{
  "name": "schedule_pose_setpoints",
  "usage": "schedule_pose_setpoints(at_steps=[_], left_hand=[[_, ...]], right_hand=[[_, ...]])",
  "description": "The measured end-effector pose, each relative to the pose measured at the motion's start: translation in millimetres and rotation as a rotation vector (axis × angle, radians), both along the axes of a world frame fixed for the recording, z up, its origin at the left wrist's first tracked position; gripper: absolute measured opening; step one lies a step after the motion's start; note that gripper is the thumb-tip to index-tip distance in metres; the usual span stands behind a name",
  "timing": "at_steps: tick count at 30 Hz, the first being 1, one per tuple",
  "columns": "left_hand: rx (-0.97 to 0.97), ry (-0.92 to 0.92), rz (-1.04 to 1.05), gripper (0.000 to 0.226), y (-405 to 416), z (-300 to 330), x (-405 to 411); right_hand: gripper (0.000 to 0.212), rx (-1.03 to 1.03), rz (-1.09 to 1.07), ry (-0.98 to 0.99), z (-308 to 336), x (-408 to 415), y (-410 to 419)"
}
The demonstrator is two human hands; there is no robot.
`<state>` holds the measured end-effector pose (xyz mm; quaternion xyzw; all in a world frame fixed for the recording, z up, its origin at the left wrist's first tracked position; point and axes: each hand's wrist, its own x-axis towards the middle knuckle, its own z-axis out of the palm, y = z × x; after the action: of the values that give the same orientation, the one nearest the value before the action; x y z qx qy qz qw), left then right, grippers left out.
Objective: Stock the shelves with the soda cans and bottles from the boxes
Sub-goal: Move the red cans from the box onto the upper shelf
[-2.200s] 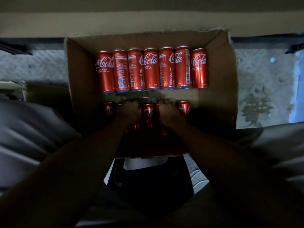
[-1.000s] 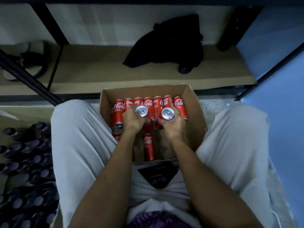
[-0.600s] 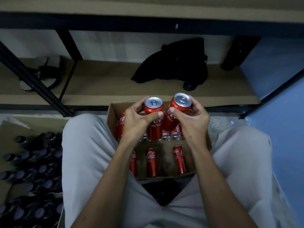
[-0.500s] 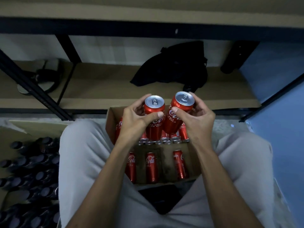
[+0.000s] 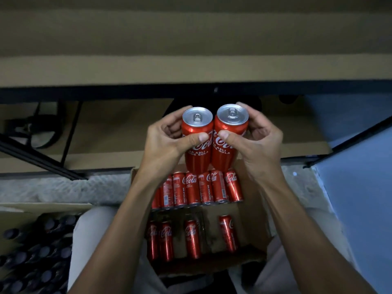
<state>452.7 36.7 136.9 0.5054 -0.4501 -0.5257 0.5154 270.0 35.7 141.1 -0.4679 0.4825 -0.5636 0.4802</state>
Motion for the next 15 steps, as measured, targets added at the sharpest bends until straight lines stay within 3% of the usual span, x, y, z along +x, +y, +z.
schedule_pose_setpoints(at_steps=[7, 15], left_hand=[[0.045, -0.007, 0.047, 0.067, -10, 116, -6], [0.046, 0.006, 0.056, 0.072, -9, 256, -13]], right_hand=[[0.054, 0.020, 0.054, -0.011, 114, -5, -14], [0.065, 0.031, 0.075, -0.058, 249, -9, -15]])
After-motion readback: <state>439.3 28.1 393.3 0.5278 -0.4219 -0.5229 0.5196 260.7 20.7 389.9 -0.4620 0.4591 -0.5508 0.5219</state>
